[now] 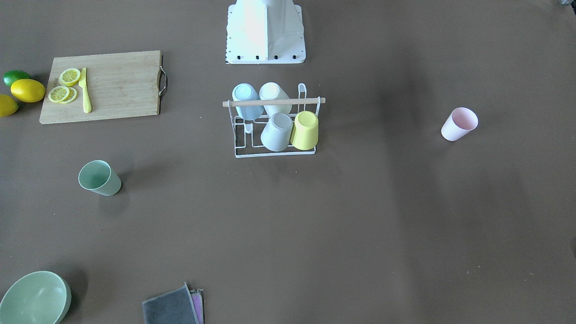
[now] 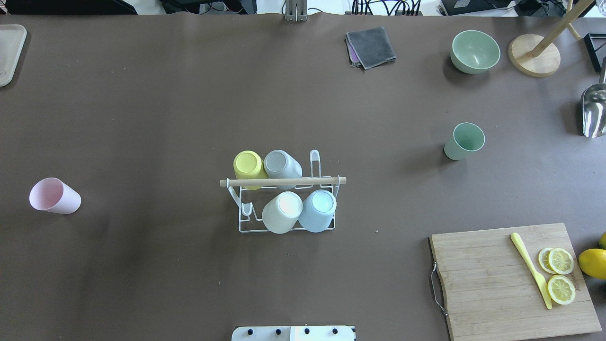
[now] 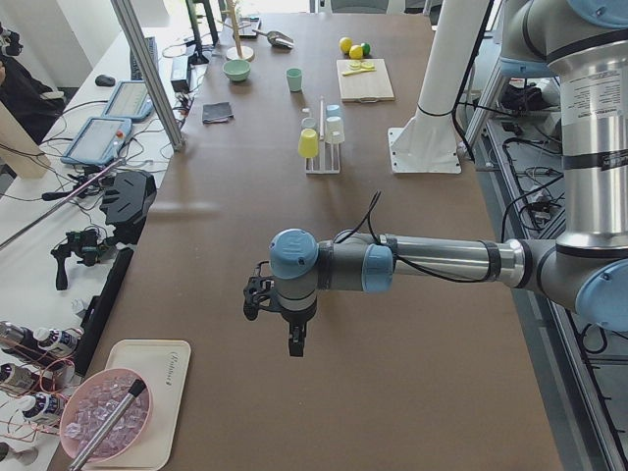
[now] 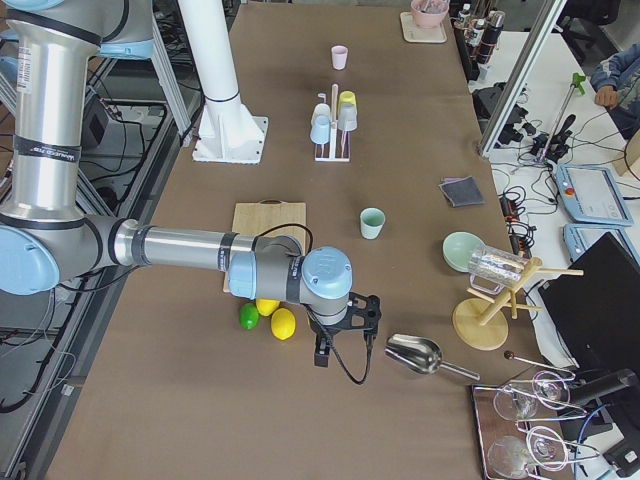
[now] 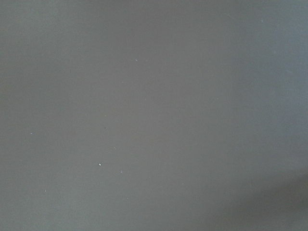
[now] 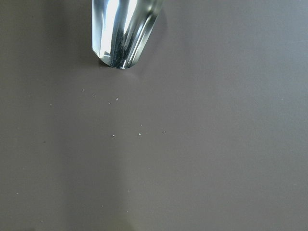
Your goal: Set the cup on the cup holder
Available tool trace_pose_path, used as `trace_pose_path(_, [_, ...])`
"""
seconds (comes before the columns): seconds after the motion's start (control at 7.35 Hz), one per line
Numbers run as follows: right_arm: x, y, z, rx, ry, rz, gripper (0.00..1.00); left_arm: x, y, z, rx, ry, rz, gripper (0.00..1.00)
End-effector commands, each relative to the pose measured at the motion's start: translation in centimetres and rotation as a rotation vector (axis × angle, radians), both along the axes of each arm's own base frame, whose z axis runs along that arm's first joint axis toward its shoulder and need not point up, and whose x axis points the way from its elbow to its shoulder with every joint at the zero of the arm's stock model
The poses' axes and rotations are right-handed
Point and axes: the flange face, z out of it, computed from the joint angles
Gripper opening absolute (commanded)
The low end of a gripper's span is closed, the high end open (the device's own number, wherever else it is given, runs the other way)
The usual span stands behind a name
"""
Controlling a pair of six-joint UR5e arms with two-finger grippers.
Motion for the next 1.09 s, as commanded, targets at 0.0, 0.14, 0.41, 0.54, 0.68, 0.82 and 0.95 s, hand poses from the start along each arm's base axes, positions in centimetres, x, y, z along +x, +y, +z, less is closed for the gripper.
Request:
trace_pose_path(0.0, [-0.1,0.2,0.6,-0.004,0.001,-0.009,1.0,0.0,0.0,0.0,0.001,0.0,0.0,0.99])
trace_pose_path(0.14, [-0.9,0.0,0.9,-0.007,0.0,-0.032,1.0,0.0,0.0,0.0,-0.001,0.0,0.0,0.99])
trace_pose_path(0.41, [-1.7,0.1,-0.7,-0.002,-0.102,-0.017,1.0,0.0,0.0,-0.1,0.002,0.0,0.0,0.99])
trace_pose_path(0.54, [-1.7,0.1,-0.9,0.007,-0.117,-0.016,1.0,0.0,0.0,-0.1,0.002,0.0,0.0,0.99])
trace_pose_path(0.68, [-1.4,0.3,-1.0,0.014,-0.126,-0.013,1.0,0.0,0.0,-0.1,0.002,0.0,0.0,0.99])
trace_pose_path(0.82, [-1.4,0.2,-1.6,0.035,-0.113,-0.02,1.0,0.0,0.0,-0.1,0.002,0.0,0.0,0.99])
trace_pose_path(0.95, [-1.3,0.5,-1.7,0.053,-0.103,-0.015,1.0,0.0,0.0,-0.1,0.002,0.0,0.0,0.99])
